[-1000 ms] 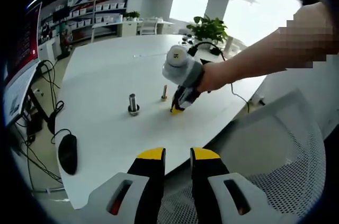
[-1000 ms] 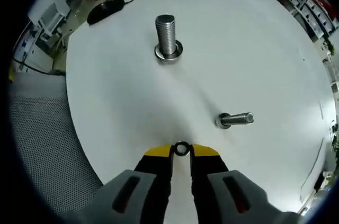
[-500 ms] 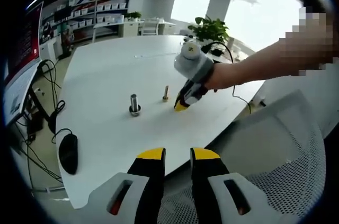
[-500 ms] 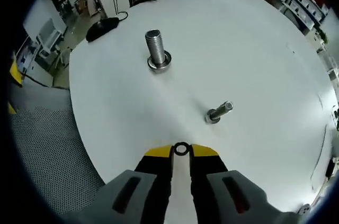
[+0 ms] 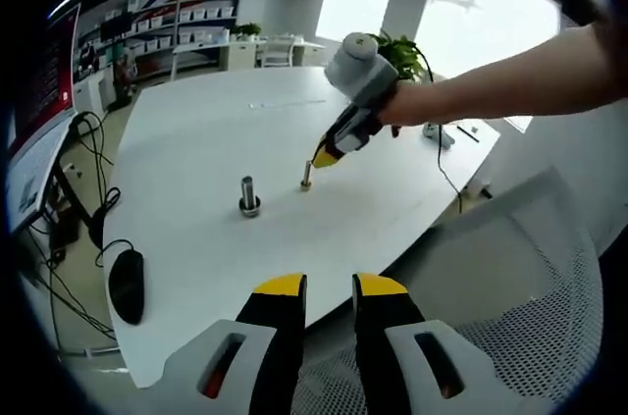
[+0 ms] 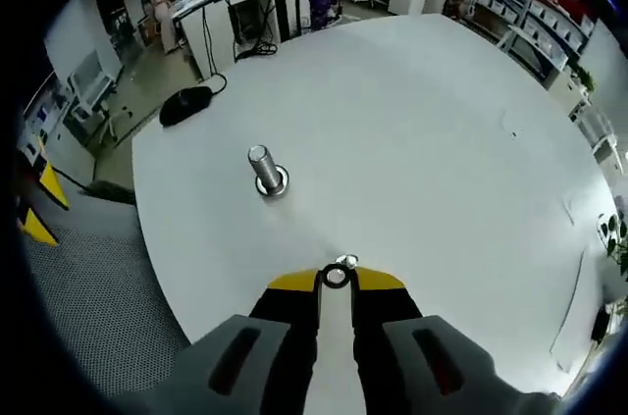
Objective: Place the washer onto the threaded stud by aligning its center hole with the stud, sliding it down to the base, and recovering from edge contact or off-axis alignment until the washer reaches the visible bottom stop.
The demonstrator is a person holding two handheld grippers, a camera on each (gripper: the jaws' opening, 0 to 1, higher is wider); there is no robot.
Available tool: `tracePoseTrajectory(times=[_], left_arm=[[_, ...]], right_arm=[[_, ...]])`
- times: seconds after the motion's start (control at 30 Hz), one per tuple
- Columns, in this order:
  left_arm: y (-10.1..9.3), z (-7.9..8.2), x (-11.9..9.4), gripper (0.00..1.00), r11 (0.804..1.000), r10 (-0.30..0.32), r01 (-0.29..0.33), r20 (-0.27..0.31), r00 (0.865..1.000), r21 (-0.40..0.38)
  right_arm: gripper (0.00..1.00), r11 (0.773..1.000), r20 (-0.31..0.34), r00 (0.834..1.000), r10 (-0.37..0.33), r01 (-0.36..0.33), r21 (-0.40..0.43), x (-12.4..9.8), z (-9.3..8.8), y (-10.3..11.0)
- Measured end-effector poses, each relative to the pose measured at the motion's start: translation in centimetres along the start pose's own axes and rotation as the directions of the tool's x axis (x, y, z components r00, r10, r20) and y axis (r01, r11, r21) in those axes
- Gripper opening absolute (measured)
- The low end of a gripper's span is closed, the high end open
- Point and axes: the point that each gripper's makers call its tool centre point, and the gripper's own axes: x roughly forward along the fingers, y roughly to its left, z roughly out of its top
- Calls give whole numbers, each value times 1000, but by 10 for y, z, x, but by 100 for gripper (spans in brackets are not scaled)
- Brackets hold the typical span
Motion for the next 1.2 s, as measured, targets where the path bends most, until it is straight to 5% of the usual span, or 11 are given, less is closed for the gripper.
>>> tracePoseTrajectory(times=[0.47,1.2], left_arm=[[-1,-1,0,16,1000,1,-1,-7,1000,0],[3,-5,2,16,1000,12,-12,-24,1000,-4]], right_arm=[[14,997,-58,998,-9,4,-80,11,-1,-2],[14,998,-136,990,49,-54,-28,50,-20,-2]])
